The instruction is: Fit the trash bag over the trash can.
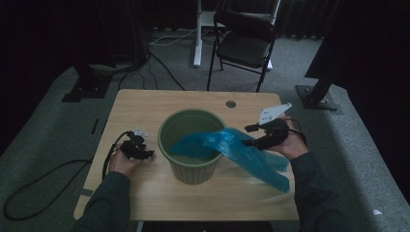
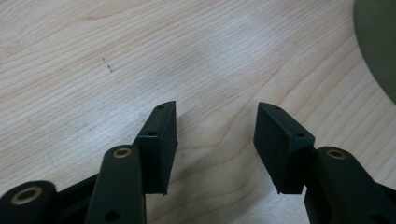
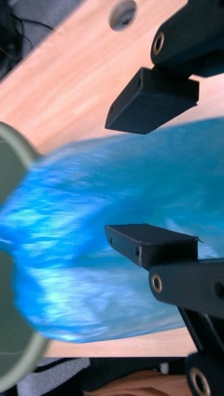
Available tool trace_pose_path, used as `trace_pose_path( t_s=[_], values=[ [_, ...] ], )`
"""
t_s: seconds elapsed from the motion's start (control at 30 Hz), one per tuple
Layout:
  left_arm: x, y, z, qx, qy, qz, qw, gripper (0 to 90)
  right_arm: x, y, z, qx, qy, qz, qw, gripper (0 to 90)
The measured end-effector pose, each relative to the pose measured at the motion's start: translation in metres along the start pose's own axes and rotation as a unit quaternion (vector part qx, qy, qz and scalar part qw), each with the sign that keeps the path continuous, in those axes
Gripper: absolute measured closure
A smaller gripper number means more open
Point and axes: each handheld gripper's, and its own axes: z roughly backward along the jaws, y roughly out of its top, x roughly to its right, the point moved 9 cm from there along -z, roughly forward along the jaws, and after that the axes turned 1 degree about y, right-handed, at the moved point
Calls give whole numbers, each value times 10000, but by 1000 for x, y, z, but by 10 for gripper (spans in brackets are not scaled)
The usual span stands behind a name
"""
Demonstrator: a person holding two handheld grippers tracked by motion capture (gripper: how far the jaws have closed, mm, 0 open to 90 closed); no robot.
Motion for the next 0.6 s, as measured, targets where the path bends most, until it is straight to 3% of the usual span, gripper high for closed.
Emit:
trace_pose_path(
  t_s=[0.17,0.33,0.6],
  values=[
    [4,9,10,290,-111,73,9995,491,-1,-15,-9,-171,163,-49,9997,576],
    [16,21,27,677,-218,-5,9975,493,-4,-13,-13,-114,226,100,9996,893],
    [39,41,57,1184,-425,-335,9915,497,-8,17,3,156,232,283,9992,898]
  ],
)
